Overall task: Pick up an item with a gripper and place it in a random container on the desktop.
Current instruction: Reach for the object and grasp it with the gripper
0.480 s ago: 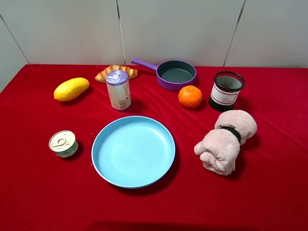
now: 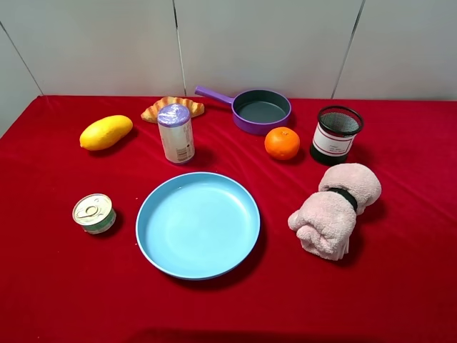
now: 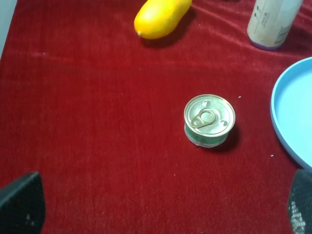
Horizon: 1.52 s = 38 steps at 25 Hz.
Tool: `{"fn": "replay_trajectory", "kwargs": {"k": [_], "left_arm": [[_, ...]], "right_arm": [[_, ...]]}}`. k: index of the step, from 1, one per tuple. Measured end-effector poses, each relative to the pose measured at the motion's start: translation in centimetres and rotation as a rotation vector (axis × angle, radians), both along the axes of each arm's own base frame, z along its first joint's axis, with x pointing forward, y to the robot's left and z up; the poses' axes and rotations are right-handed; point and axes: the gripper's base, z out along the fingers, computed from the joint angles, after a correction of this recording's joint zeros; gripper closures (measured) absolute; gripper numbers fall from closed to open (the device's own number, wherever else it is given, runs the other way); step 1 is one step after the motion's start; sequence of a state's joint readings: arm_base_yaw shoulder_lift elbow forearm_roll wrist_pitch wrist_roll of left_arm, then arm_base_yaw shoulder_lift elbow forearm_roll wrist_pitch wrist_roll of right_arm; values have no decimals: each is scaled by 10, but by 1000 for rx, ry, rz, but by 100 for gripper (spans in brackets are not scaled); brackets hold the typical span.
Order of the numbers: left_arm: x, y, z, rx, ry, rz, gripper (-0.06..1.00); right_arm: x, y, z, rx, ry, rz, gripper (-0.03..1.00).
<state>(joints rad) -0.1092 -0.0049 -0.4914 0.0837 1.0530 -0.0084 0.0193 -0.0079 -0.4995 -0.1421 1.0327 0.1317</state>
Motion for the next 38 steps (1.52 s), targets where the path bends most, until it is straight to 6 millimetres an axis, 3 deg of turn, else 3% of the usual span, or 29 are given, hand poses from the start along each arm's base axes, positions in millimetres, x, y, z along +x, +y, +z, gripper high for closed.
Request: {"fn": "replay_trajectory", "kwargs": {"k": [38], "left_arm": [[0,0,0,0,0,0,-5]], "right_arm": [[0,0,0,0,0,0,28]]}}
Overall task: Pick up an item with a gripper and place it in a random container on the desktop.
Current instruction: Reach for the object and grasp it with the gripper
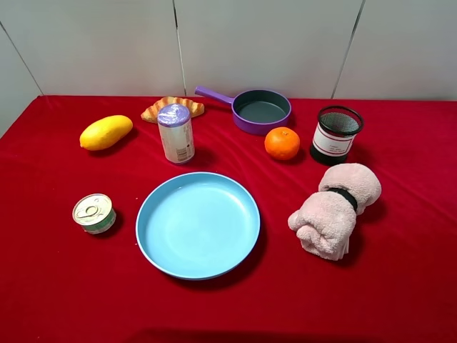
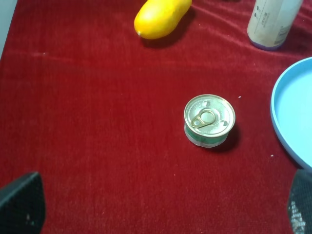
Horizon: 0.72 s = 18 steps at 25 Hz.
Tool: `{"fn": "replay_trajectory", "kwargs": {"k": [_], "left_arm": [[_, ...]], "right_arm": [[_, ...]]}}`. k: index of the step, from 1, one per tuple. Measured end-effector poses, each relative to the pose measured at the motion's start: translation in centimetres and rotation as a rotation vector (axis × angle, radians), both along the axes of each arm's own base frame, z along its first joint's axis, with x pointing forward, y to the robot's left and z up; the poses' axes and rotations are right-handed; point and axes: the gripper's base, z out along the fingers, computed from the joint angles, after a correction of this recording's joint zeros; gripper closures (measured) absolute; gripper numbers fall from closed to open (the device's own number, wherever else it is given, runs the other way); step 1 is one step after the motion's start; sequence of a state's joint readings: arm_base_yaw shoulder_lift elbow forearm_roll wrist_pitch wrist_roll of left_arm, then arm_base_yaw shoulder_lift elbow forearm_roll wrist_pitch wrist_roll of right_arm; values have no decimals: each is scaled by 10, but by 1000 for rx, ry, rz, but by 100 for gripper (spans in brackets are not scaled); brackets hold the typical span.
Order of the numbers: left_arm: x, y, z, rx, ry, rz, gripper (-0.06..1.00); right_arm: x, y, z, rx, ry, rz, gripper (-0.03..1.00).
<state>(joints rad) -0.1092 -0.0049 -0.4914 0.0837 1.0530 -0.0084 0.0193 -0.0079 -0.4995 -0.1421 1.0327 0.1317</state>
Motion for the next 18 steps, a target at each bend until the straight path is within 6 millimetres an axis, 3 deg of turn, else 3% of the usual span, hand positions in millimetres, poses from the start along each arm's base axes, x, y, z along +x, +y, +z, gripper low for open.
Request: {"fn": "replay_trajectory", "kwargs": {"k": [18], "left_arm": [[0,0,0,0,0,0,-5]], "right_arm": [[0,0,0,0,0,0,28]]}}
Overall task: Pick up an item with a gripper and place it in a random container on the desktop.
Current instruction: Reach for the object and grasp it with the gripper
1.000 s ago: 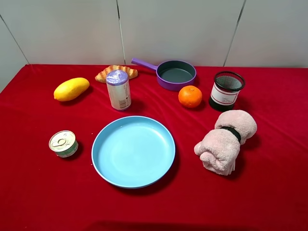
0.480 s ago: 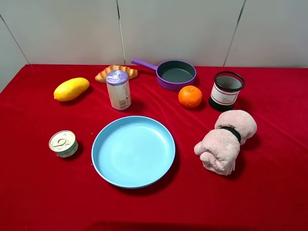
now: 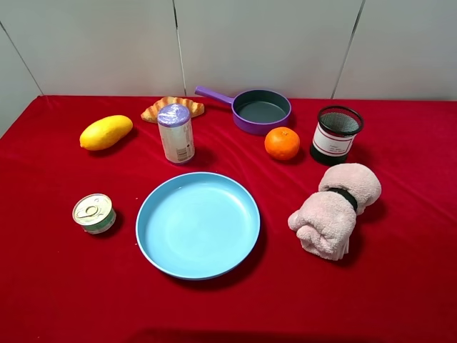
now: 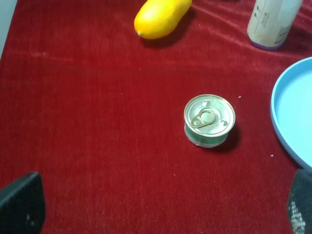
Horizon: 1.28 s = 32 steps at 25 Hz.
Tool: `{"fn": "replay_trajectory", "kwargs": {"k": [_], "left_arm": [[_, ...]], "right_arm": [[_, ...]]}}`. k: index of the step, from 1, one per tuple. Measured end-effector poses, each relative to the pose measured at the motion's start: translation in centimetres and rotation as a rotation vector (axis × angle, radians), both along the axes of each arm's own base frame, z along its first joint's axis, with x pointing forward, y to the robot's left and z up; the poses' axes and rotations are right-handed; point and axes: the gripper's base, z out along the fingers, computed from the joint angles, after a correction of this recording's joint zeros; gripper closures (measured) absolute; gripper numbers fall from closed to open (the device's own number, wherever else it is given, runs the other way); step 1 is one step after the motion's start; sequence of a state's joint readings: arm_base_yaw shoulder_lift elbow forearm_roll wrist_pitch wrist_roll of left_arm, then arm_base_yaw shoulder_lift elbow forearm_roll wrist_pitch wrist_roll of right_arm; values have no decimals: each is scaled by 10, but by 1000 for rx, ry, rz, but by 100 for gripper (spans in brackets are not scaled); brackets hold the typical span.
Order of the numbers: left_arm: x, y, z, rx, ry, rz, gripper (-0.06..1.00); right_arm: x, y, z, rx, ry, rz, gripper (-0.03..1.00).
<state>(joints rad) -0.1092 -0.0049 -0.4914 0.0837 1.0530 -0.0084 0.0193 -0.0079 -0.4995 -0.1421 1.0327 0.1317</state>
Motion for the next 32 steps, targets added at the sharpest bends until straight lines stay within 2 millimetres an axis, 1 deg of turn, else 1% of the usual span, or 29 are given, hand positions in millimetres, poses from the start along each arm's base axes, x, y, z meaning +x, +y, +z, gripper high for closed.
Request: {"fn": "replay_trajectory", "kwargs": {"k": [8,13,18,19,26,32], "left_arm": [[0,0,0,0,0,0,-5],[0,0,0,0,0,0,-5],[0,0,0,0,0,0,-5],[0,0,0,0,0,0,-5],[0,0,0,0,0,0,-5],[0,0,0,0,0,0,-5]], "right_arm": [[0,0,0,3,0,2,28],[7,1,0,12,40,10,28],[14,4,10,29,41,26,28],[17,4,15,23,50,32,28],[39,8,32,-32,76,111,28],[66,13,46,-84,125,189,28]]}}
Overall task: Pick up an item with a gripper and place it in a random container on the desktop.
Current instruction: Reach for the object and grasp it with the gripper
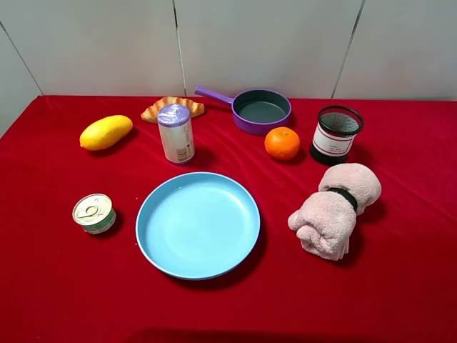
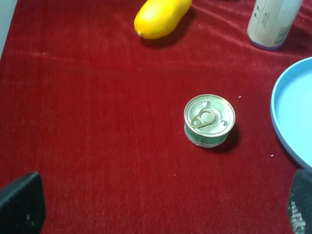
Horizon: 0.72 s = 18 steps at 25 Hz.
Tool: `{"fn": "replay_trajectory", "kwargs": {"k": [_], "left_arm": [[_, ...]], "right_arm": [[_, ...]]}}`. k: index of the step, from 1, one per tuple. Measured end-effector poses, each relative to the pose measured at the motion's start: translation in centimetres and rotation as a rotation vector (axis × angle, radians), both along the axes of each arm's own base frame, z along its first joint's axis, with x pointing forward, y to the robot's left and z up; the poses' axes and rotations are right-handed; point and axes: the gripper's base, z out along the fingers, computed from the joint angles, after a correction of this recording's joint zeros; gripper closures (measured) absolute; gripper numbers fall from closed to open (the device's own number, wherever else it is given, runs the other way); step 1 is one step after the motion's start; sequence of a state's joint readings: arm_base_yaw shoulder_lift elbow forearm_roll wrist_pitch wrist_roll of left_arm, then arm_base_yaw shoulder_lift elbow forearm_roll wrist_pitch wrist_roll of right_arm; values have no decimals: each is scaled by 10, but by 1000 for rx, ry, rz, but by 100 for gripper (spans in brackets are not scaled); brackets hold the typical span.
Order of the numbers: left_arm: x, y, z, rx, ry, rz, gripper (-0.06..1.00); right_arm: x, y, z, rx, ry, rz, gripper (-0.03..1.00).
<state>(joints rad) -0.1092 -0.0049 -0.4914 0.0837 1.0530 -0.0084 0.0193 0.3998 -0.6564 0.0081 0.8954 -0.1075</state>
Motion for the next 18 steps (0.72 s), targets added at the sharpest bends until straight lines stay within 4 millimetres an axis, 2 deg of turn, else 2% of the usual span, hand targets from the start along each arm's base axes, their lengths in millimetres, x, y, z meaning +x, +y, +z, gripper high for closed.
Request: {"fn": "replay_trajectory", "kwargs": {"k": [9,18], "left_arm": [[0,0,0,0,0,0,-5],[0,0,0,0,0,0,-5]], "right_arm": [[33,10,13,-21,55,122,28],[68,28,14,-47,128,237,28]]}}
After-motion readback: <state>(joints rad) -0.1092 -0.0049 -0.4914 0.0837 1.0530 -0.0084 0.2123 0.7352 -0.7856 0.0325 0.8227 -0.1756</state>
